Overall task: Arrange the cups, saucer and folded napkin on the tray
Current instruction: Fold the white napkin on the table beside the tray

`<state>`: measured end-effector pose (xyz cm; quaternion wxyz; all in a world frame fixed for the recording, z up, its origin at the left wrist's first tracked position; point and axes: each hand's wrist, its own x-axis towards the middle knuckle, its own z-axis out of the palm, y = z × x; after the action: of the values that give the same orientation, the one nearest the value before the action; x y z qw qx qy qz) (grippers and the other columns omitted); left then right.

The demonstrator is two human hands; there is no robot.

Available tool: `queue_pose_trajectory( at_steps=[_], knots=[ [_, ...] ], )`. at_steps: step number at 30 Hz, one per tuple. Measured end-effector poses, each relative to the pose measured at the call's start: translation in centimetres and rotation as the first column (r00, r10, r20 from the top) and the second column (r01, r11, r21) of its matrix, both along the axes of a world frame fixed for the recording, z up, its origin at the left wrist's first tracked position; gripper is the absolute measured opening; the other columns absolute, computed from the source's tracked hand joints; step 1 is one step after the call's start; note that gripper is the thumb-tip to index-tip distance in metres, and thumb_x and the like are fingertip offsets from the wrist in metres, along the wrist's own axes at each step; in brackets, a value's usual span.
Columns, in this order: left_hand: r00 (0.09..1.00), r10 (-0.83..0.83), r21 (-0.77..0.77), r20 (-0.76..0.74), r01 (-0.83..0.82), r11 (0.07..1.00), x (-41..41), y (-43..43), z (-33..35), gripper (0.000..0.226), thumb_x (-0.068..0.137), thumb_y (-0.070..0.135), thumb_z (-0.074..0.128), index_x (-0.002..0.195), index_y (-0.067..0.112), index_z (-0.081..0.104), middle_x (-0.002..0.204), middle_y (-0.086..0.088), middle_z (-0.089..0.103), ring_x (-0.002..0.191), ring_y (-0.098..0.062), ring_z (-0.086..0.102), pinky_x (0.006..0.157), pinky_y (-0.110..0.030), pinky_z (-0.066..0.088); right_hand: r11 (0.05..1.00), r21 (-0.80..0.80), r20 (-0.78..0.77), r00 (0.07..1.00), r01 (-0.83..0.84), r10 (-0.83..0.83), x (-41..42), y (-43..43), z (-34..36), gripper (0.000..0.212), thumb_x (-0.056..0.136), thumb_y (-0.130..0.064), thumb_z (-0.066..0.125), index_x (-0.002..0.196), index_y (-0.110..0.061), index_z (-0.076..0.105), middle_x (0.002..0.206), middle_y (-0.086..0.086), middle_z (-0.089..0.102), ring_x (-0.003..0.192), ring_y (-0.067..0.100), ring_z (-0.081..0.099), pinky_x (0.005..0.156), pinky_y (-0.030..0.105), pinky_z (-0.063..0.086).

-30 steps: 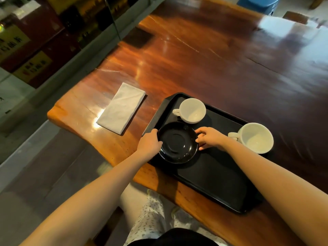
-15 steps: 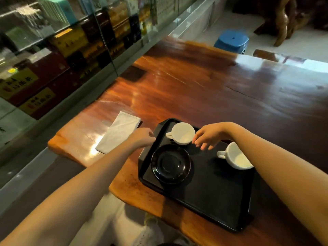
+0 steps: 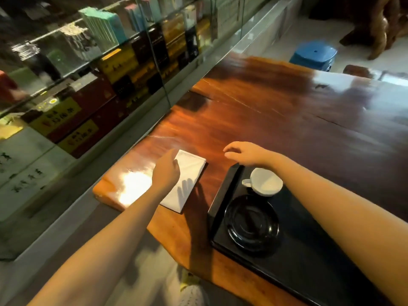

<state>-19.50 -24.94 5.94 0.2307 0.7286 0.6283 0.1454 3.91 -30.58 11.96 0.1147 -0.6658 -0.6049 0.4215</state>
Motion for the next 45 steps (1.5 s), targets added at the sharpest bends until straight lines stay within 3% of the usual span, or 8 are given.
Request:
queue_pose_trajectory(
  at_steps=[3, 6, 10, 15, 32, 38, 41, 45],
  knots=[
    [0.999, -0.048, 0.035, 0.012, 0.048, 0.998, -2.7, 0.7, -3.4, 0.042, 0.099, 0.015, 0.038, 0.140, 0.013, 0.040, 0.147, -0.009, 0.043, 0.136, -0.028, 0.040, 0.112, -0.038, 0.032, 0.995, 0.104, 0.093, 0.995, 0.010, -0.020, -4.2, 2.3, -3.4, 0.039, 0.100, -0.025, 0.037, 0.134, -0.009, 0.046, 0.143, 0.007, 0.046, 0.130, 0.024, 0.043, 0.103, 0.029, 0.032],
    [0.958, -0.212, -0.067, -0.192, 0.203, 0.977, -5.4, 0.3, -7.2, 0.049, 0.101, 0.030, 0.026, 0.148, 0.016, 0.024, 0.159, -0.006, 0.019, 0.148, -0.023, 0.014, 0.121, -0.041, 0.006, 0.985, 0.174, 0.111, 0.994, 0.001, -0.021, -8.9, 4.5, -7.5, 0.040, 0.101, -0.017, 0.033, 0.137, -0.002, 0.042, 0.147, 0.014, 0.041, 0.136, 0.029, 0.036, 0.111, 0.031, 0.024],
    [0.897, -0.315, -0.092, -0.311, 0.301, 0.949, -8.0, -0.7, -11.0, 0.057, 0.100, 0.044, 0.015, 0.151, 0.021, 0.006, 0.161, 0.000, -0.003, 0.147, -0.017, -0.010, 0.118, -0.042, -0.010, 0.953, 0.231, 0.319, 0.941, -0.195, 0.115, -14.3, 5.8, -12.4, 0.047, 0.101, -0.022, 0.032, 0.147, -0.013, 0.024, 0.158, 0.006, 0.020, 0.147, 0.022, 0.015, 0.118, 0.029, 0.004],
    [0.870, -0.286, -0.054, -0.401, 0.289, 0.956, -8.7, -0.7, -12.9, 0.059, 0.098, 0.045, 0.021, 0.149, 0.016, 0.021, 0.158, -0.004, 0.020, 0.146, -0.020, 0.008, 0.120, -0.047, 0.001, 0.859, 0.118, 0.637, 0.702, -0.498, 0.319, -17.5, 6.3, -16.8, 0.054, 0.101, -0.035, 0.025, 0.150, -0.015, 0.012, 0.160, 0.006, 0.009, 0.148, 0.025, 0.008, 0.118, 0.043, 0.010],
    [0.843, -0.333, -0.051, -0.423, 0.345, 0.937, -8.8, -0.7, -12.6, 0.061, 0.096, 0.050, 0.020, 0.147, 0.018, 0.027, 0.156, -0.004, 0.026, 0.145, -0.025, 0.016, 0.119, -0.052, 0.001, 0.901, 0.101, 0.643, 0.719, -0.421, 0.263, -11.5, 8.9, -18.3, 0.061, 0.096, -0.047, 0.009, 0.150, -0.019, 0.005, 0.160, 0.001, 0.005, 0.148, 0.016, 0.004, 0.117, 0.045, 0.000],
    [0.566, -0.739, -0.164, -0.366, 0.742, 0.650, -11.9, 1.4, -10.6, 0.079, 0.088, 0.068, 0.021, 0.150, 0.023, 0.002, 0.158, 0.002, -0.004, 0.145, -0.023, -0.012, 0.117, -0.039, -0.015, 0.934, 0.148, 0.597, 0.782, -0.324, 0.177, -14.1, 5.8, -15.3, 0.065, 0.097, -0.049, 0.023, 0.150, -0.018, 0.002, 0.161, 0.004, -0.001, 0.148, 0.021, -0.003, 0.116, 0.039, -0.010],
    [0.464, -0.810, -0.292, -0.358, 0.768, 0.569, -12.4, 3.2, -9.1, 0.084, 0.089, 0.063, 0.034, 0.149, 0.024, -0.009, 0.152, 0.005, -0.022, 0.142, -0.016, -0.021, 0.119, -0.035, -0.013, 0.958, 0.095, 0.524, 0.832, -0.270, 0.183, -16.2, 2.1, -15.5, 0.070, 0.095, -0.055, 0.022, 0.150, -0.019, -0.002, 0.160, 0.002, -0.008, 0.148, 0.021, -0.008, 0.112, 0.035, -0.015],
    [0.394, -0.833, -0.344, -0.388, 0.777, 0.527, -12.2, 3.8, -7.7, 0.078, 0.094, 0.053, 0.036, 0.150, 0.020, -0.008, 0.160, 0.000, -0.013, 0.148, -0.017, -0.011, 0.116, -0.030, -0.010, 0.968, 0.038, 0.498, 0.845, -0.248, 0.197, -15.6, 1.2, -16.7, 0.074, 0.093, -0.059, 0.021, 0.149, -0.022, -0.008, 0.160, -0.001, -0.011, 0.147, 0.016, -0.010, 0.116, 0.036, -0.010]
  ],
)
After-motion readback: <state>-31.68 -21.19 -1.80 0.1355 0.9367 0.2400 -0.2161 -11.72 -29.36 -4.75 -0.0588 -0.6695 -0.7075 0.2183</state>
